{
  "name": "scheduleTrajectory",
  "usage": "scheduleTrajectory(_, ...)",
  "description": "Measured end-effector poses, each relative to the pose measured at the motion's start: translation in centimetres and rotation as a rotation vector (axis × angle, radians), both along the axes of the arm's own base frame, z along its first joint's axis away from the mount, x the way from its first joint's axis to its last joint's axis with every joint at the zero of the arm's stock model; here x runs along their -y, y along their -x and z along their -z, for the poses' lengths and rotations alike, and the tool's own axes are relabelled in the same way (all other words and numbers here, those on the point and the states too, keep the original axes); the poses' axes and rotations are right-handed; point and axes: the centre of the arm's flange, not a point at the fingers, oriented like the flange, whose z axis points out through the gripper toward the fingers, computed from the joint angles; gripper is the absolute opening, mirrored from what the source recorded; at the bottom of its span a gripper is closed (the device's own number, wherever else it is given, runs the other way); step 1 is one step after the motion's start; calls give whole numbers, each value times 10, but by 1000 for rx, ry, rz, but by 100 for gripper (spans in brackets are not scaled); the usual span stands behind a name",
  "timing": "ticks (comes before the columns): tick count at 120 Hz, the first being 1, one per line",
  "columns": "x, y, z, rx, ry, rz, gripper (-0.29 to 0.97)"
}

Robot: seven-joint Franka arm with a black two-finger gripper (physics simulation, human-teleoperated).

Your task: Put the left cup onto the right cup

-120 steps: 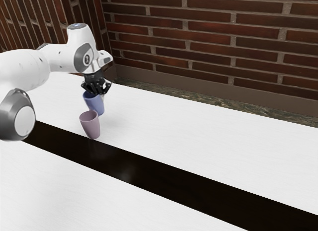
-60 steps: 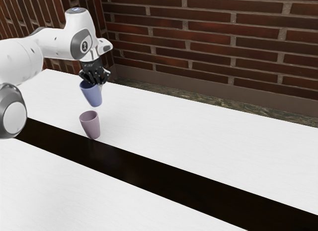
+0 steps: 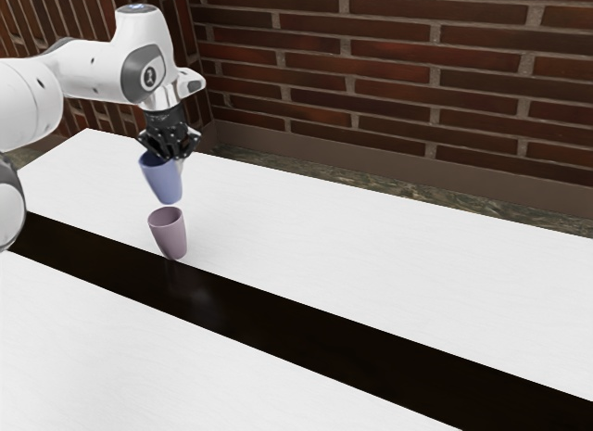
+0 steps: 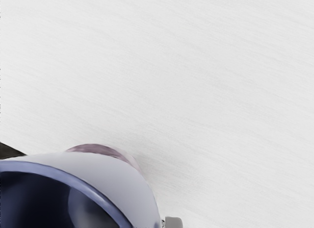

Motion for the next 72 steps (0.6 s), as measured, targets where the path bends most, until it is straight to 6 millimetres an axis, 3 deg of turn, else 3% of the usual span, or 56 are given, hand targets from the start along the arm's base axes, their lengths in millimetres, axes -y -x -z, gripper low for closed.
scheduleTrajectory(72, 3, 26, 12, -65, 23, -93, -8)
